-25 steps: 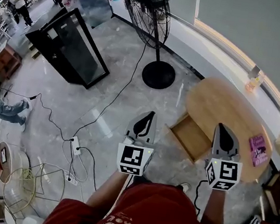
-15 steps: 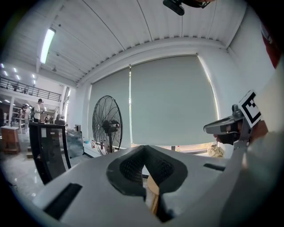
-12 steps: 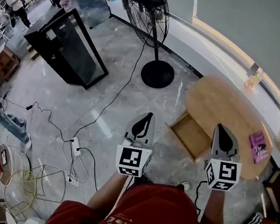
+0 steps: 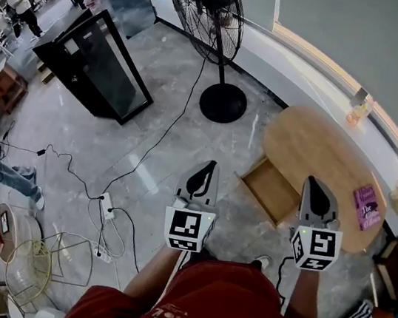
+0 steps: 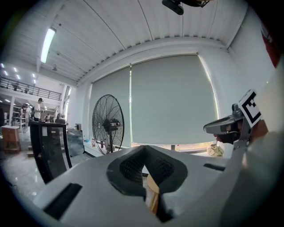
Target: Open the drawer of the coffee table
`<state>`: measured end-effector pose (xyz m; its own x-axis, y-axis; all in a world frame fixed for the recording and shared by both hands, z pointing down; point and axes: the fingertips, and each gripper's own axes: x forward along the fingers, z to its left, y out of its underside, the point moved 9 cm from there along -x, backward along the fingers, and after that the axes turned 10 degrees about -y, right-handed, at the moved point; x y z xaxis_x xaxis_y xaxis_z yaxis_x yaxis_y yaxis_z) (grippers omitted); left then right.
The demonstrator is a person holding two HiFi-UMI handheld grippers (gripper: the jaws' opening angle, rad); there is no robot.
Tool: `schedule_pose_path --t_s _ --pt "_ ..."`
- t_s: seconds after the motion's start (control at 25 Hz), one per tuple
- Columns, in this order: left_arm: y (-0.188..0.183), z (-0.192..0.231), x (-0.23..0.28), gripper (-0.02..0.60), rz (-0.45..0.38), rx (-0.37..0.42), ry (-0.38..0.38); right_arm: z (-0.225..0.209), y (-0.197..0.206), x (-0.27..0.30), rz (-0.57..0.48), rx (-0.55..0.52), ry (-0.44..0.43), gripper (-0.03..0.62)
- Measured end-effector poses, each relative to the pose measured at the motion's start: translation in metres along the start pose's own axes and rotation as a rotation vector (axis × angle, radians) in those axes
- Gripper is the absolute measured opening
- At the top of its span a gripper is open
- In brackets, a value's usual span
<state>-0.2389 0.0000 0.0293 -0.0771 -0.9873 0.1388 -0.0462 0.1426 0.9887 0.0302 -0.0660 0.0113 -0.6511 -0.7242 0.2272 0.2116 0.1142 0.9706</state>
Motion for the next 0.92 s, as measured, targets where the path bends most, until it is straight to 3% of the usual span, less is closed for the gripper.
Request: schedule_pose_path --t_s 0.92 --pt "0.006 0.002 0.004 0.006 0.018 -0.015 0.011 0.004 0.004 0.011 0.042 -0.02 -0.033 -0.005"
